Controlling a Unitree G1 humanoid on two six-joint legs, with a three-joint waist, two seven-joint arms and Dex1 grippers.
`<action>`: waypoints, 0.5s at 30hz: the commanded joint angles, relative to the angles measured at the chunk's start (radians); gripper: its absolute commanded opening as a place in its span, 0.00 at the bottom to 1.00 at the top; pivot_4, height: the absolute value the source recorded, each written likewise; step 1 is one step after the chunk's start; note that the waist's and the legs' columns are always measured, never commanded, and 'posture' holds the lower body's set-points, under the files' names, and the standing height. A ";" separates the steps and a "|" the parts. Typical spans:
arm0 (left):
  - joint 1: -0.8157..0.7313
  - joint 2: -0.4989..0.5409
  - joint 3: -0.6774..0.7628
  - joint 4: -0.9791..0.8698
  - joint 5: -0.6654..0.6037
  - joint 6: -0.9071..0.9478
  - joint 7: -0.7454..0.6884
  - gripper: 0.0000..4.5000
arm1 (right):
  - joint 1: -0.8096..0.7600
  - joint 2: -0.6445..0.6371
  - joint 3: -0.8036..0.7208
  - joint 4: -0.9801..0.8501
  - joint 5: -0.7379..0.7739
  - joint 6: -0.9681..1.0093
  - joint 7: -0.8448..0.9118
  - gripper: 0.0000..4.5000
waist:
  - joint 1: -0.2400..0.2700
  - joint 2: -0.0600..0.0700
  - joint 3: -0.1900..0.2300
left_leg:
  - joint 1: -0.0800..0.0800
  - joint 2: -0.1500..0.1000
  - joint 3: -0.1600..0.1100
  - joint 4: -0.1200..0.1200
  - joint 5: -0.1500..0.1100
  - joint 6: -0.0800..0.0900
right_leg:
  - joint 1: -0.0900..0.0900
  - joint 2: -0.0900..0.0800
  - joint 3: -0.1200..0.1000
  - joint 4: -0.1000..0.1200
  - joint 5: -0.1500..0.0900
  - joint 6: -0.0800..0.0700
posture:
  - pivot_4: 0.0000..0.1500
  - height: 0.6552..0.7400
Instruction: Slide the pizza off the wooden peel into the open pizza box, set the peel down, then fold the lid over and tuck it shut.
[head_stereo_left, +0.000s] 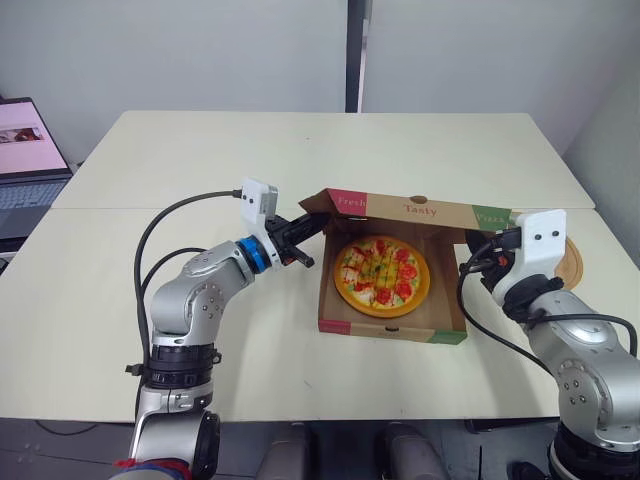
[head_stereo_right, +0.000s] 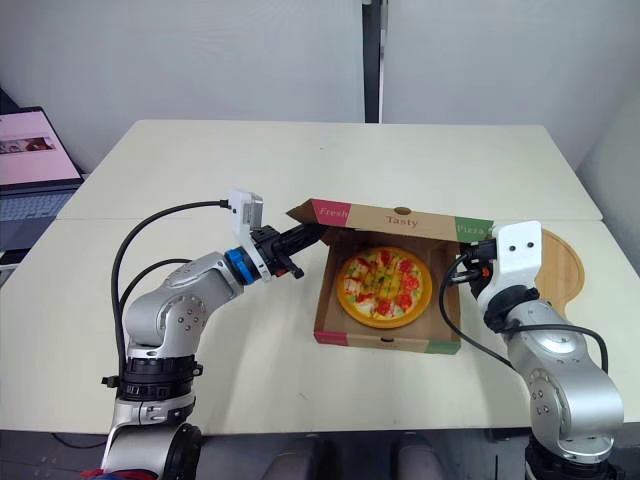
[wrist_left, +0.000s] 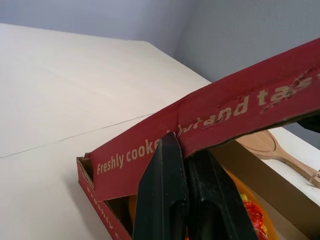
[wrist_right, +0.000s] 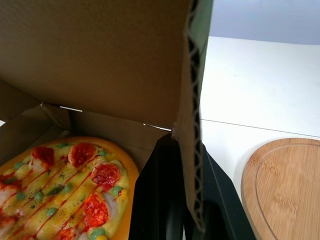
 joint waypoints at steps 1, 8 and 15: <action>0.010 0.000 -0.021 -0.044 -0.010 -0.051 -0.029 0.00 | 0.000 0.004 0.033 -0.016 0.024 -0.024 0.016 0.01 | 0.000 0.000 0.000 | 0.000 0.000 0.000 0.000 0.000 0.000 | 0.000 0.000 0.000 0.000 0.000 0.000 | 1.00 0.90; 0.016 0.022 -0.059 -0.019 0.036 -0.129 -0.036 0.00 | 0.000 -0.001 0.034 -0.008 0.024 -0.032 0.017 0.01 | 0.000 0.000 0.000 | 0.000 0.000 0.000 0.000 0.000 0.000 | 0.000 0.000 0.000 0.000 0.000 0.000 | 1.00 0.90; 0.032 0.024 -0.071 -0.032 0.031 -0.147 -0.045 0.00 | 0.006 -0.005 0.032 -0.004 0.016 -0.036 0.012 0.01 | 0.001 0.000 0.000 | 0.000 0.000 0.000 0.000 0.000 0.000 | 0.000 0.000 0.000 0.000 0.000 0.000 | 1.00 0.90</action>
